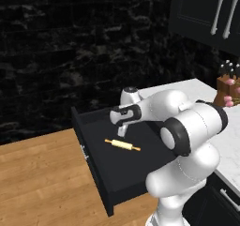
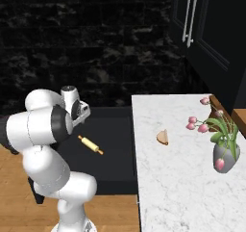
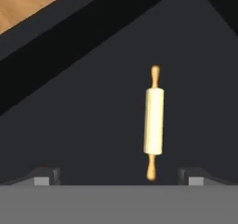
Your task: Pick the rolling pin from the drawer and place it on the counter.
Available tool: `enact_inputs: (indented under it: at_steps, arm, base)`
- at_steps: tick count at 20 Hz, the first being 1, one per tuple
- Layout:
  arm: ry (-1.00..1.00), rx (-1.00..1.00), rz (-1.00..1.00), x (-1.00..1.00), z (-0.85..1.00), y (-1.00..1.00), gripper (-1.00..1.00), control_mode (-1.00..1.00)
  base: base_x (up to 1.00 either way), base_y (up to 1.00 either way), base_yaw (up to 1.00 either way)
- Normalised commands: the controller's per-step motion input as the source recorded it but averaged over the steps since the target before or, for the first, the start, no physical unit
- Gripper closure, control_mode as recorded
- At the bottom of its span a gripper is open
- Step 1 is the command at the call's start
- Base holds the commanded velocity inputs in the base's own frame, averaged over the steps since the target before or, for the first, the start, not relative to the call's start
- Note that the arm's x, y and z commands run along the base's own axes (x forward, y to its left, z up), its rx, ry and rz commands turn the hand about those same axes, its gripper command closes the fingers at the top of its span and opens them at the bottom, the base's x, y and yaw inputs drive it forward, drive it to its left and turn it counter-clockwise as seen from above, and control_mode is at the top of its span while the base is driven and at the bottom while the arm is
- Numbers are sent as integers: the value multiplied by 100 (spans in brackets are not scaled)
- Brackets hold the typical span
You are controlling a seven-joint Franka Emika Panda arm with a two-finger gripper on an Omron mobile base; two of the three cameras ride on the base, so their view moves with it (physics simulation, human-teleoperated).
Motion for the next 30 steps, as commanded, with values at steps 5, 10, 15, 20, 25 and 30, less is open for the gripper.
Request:
enact_inputs:
  at_steps: [5, 10, 15, 20, 25, 30]
  arm:
    - [2, -28, 19, 3, -59, 13, -100, -100]
    - [1, -1, 5, 41, -55, -3, -100, -100]
    - [8, 0, 0, 58, -33, 0, -100, -100]
    - [14, 0, -7, 44, -4, 0, -100, -100]
    - [15, 0, -11, 36, -6, -4, -100, -100]
    - [12, 0, -12, 25, -32, -16, -100, -100]
  base:
    - [0, 0, 0]
    - [0, 0, 0]
    - [0, 0, 0]
    - [0, 0, 0]
    - [0, 0, 0]
    - [0, 0, 0]
